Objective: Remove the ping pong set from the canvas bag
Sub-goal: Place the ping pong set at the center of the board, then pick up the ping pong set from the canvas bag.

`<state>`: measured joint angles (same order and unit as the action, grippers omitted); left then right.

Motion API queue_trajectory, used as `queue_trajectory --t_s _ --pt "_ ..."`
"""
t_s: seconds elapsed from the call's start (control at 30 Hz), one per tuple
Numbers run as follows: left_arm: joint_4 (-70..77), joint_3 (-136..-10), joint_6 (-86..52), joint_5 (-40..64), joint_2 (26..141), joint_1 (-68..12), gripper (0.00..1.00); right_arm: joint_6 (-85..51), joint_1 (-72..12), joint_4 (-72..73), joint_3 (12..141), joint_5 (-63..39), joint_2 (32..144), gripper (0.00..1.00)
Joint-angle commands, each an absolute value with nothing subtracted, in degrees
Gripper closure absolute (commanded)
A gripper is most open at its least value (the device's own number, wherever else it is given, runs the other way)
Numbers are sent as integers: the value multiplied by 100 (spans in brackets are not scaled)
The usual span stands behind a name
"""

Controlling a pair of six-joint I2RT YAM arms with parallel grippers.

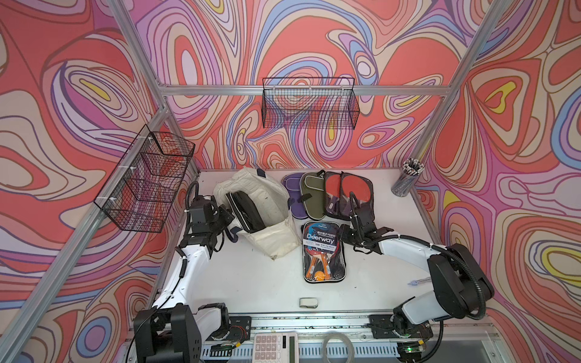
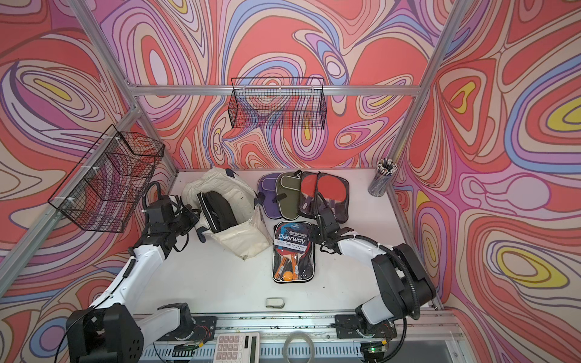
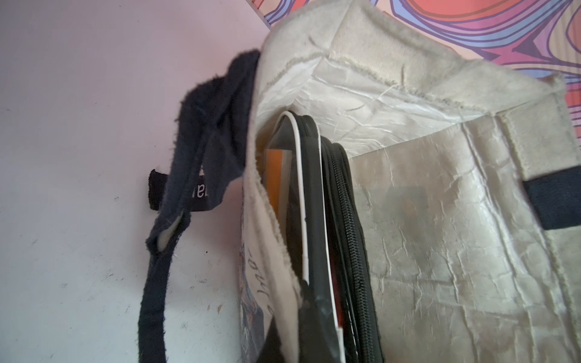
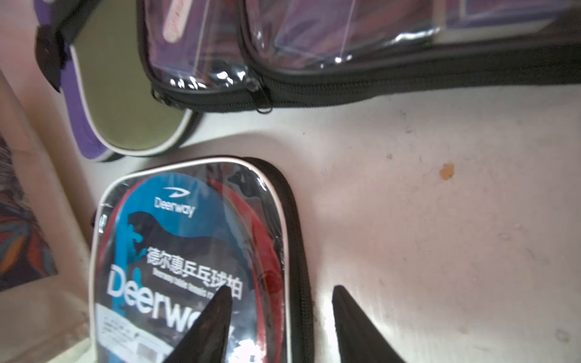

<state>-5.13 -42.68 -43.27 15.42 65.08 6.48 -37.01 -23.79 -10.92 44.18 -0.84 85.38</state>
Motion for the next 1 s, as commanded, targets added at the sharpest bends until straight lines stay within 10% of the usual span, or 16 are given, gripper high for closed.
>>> queue_trajectory --t_s 0.0,0.13,0.43,0.63,0.83,0.97 --pt "-208 -4421 -4377 1659 6505 700 100 -3536 -2417 -1288 4765 45 8231 31" --pt "-172 -4430 -4477 1770 6547 701 98 -3233 -2548 -1537 5305 94 8083 27" --pt "-111 -4364 -4746 2167 6487 695 52 -2626 -3411 -2025 6937 537 8307 27" --pt "-238 -4265 -4746 2259 6326 688 51 -1976 -4187 -2108 8262 561 8859 27" --pt "-140 -4096 -4762 2373 6316 675 81 -1439 -4766 -2409 9700 123 9888 27" --pt "-145 -4087 -4718 2368 6362 669 82 -1239 -5063 -2771 10629 16 10719 27"
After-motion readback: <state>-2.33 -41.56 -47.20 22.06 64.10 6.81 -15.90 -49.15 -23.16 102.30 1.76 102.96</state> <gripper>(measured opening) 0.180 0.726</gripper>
